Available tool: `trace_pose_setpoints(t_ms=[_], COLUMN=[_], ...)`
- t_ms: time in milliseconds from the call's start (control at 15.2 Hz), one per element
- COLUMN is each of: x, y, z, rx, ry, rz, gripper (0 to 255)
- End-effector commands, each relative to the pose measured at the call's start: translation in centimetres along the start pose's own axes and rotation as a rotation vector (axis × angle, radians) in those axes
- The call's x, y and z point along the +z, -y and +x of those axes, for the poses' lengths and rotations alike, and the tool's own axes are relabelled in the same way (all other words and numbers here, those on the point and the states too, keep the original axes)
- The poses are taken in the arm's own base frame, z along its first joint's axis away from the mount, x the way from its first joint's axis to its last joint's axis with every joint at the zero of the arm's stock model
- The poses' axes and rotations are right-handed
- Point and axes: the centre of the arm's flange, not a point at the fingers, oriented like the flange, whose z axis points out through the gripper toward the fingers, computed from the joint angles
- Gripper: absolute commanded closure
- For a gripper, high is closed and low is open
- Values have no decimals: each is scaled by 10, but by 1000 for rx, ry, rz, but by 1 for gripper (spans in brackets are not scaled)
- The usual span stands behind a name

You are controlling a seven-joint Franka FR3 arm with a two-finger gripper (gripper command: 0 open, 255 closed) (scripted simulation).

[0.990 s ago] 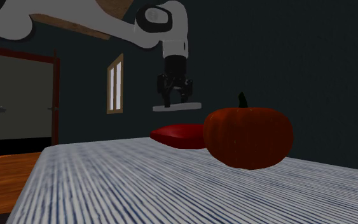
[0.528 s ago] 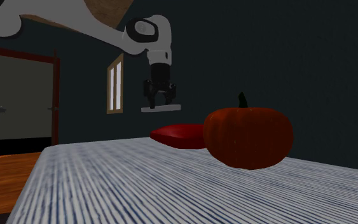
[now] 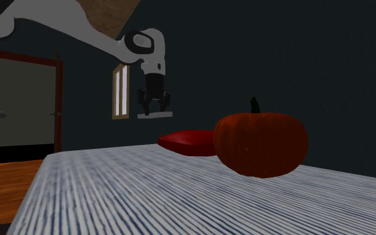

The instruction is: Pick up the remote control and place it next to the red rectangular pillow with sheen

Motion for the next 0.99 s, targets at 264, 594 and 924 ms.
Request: trace_pose_setpoints(t_ms=[264, 594, 924], x=[-1, 5, 31], y=[2, 3, 2], z=[-76, -129, -129], rx=[2, 2, 2], ry=[0, 0, 0], rz=[1, 1, 1], gripper=[255, 255, 255])
